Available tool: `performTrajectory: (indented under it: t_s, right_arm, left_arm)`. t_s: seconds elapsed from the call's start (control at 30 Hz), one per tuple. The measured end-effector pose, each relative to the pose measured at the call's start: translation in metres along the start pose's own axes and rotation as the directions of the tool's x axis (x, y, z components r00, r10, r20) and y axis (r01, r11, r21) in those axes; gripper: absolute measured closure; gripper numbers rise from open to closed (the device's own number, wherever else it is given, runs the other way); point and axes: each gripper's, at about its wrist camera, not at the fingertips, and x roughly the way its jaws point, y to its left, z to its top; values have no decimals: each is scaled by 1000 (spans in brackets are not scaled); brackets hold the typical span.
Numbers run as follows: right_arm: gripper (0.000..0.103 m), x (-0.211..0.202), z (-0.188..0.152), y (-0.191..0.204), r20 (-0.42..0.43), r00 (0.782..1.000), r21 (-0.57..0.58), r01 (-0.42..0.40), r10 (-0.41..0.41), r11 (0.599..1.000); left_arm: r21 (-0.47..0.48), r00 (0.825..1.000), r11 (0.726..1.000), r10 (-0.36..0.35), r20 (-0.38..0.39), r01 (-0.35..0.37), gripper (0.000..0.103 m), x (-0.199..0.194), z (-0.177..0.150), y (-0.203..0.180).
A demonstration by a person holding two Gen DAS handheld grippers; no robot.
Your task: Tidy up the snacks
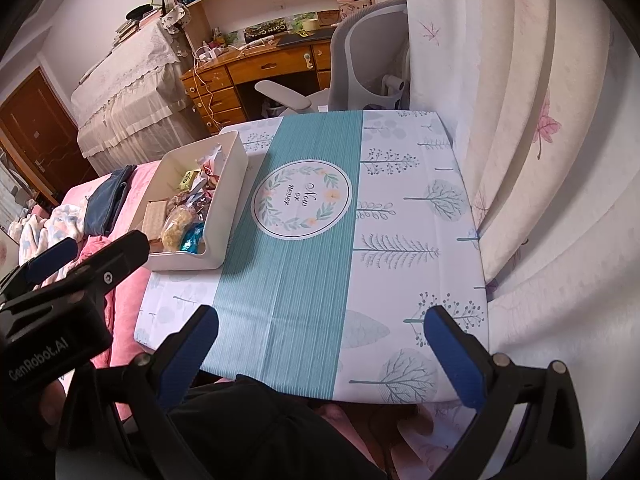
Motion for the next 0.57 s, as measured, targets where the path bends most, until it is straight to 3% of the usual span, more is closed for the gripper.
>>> performTrajectory:
  t_s: [0.57]
  right_arm:
    - [0,3,2,7,-30,999,-1,12,-12,1000]
  left_arm:
    - [-19,999,1000,-20,-34,19,1,6,0,4]
